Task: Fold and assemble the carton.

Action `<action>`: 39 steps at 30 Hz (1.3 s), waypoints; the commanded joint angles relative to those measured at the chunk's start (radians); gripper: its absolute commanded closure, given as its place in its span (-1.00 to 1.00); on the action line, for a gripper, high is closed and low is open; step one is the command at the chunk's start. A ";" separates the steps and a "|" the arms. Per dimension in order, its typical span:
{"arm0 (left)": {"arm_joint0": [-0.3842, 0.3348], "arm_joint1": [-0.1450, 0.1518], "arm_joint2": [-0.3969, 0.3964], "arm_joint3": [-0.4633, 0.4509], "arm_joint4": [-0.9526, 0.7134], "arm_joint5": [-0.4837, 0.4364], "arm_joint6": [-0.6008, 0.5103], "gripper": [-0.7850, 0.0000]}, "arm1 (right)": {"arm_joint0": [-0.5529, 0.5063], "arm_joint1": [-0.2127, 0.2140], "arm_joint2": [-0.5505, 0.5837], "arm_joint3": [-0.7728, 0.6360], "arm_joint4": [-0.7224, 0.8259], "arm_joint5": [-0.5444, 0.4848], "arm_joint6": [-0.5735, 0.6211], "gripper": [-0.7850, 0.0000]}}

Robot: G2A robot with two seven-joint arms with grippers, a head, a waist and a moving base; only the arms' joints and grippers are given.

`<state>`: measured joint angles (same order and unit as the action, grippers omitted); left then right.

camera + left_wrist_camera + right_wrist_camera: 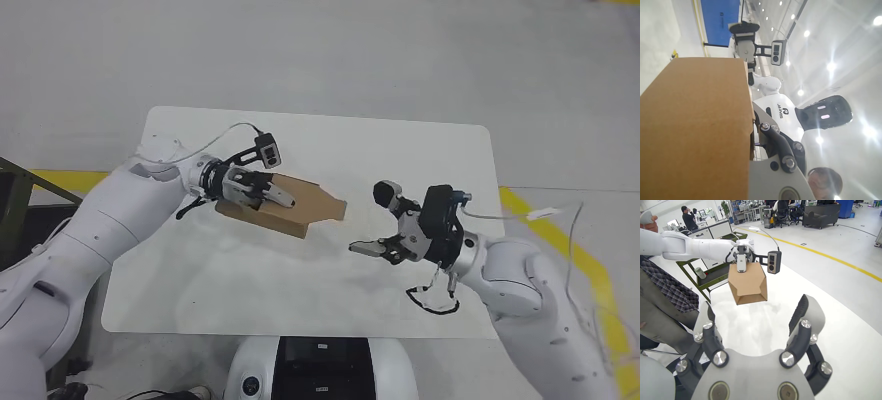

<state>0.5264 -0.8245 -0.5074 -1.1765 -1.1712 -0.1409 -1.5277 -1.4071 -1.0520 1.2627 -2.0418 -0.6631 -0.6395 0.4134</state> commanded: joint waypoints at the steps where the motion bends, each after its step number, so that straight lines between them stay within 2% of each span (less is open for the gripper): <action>1: -0.006 -0.004 -0.007 -0.005 0.062 -0.014 0.035 1.00 | -0.018 0.002 -0.003 -0.032 0.065 0.033 0.046 -1.00; 10: -0.011 -0.010 -0.047 -0.114 0.305 -0.052 0.218 1.00 | -0.028 0.002 -0.045 -0.106 0.281 0.241 0.211 -1.00; 22: 0.034 0.001 -0.110 -0.266 0.508 -0.062 0.309 1.00 | -0.011 -0.008 -0.070 -0.073 0.350 0.430 0.180 -1.00; 32: 0.080 0.003 -0.156 -0.366 0.561 -0.073 0.330 1.00 | 0.006 -0.014 -0.088 -0.042 0.412 0.491 0.204 -1.00; 39: 0.096 -0.004 -0.180 -0.376 0.567 -0.080 0.324 1.00 | 0.008 -0.019 -0.109 -0.032 0.435 0.491 0.190 -1.00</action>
<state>0.6197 -0.8276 -0.6839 -1.5518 -0.6051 -0.2178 -1.2026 -1.3992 -1.0706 1.1555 -2.0753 -0.2340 -0.1476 0.6038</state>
